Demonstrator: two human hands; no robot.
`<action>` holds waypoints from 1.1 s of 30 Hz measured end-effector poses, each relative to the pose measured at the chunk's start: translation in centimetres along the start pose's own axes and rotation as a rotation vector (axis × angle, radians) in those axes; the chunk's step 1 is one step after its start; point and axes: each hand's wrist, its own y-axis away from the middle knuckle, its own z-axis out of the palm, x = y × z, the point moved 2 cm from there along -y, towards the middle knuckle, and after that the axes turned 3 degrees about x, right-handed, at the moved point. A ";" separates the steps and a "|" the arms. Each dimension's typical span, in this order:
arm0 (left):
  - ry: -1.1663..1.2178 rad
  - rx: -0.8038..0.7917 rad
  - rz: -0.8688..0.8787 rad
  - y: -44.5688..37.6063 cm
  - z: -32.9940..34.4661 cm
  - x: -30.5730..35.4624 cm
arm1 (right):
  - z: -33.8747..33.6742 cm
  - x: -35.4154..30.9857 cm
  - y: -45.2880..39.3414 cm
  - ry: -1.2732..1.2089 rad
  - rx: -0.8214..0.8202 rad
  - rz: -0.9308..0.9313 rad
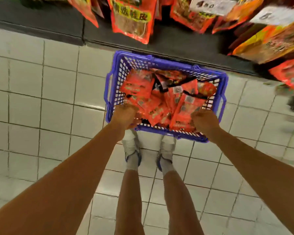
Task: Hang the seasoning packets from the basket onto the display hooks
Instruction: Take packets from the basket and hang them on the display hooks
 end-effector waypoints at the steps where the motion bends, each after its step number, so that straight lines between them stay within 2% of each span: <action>1: -0.027 -0.004 0.001 -1.2 0.2 -0.4 | 0.6 0.3 -1.3 0.105 0.002 -0.027; 3: -0.076 -0.040 -0.020 -3.5 0.7 -1.1 | 1.4 1.1 -4.3 0.251 -0.018 -0.080; 7: -0.075 -0.122 -0.101 -6.2 1.4 -3.0 | 2.6 0.9 -9.8 0.299 0.009 -0.235; 9: -0.127 -0.082 -0.084 -7.2 1.5 -4.2 | 3.2 0.4 -10.8 0.431 0.008 -0.326; 12: -0.132 -0.072 -0.134 -7.2 2.1 -5.6 | 3.1 0.2 -10.2 0.698 0.054 -0.345; 14: -0.135 -0.040 -0.126 -7.1 2.4 -6.3 | 2.7 -0.3 -8.6 0.821 0.028 -0.370; 18: -0.060 -0.070 -0.135 -6.2 3.4 -6.9 | 1.5 -2.1 -3.6 0.586 0.063 -0.596; 22: 0.140 -0.275 -0.220 -5.7 4.3 -6.7 | 1.2 -2.9 2.7 0.319 0.289 -0.880; 24: 0.237 -0.332 -0.222 -5.7 4.8 -6.2 | 2.3 -3.4 4.8 0.251 0.271 -0.984; 26: 0.311 -0.306 -0.147 -6.2 5.3 -5.6 | 3.5 -3.6 5.9 0.192 0.157 -1.054; 28: 0.334 -0.191 -0.043 -7.3 5.0 -5.5 | 4.4 -3.4 5.9 0.186 -0.011 -1.069; 30: 0.328 -0.099 0.031 -8.1 4.0 -5.3 | 4.8 -3.0 4.3 0.223 -0.146 -0.997; 31: 0.330 -0.065 0.041 -8.5 3.4 -5.2 | 4.8 -2.9 2.9 0.245 -0.173 -0.925; 33: 0.343 -0.043 0.031 -9.3 2.1 -5.4 | 4.4 -3.1 -1.0 0.275 -0.091 -0.756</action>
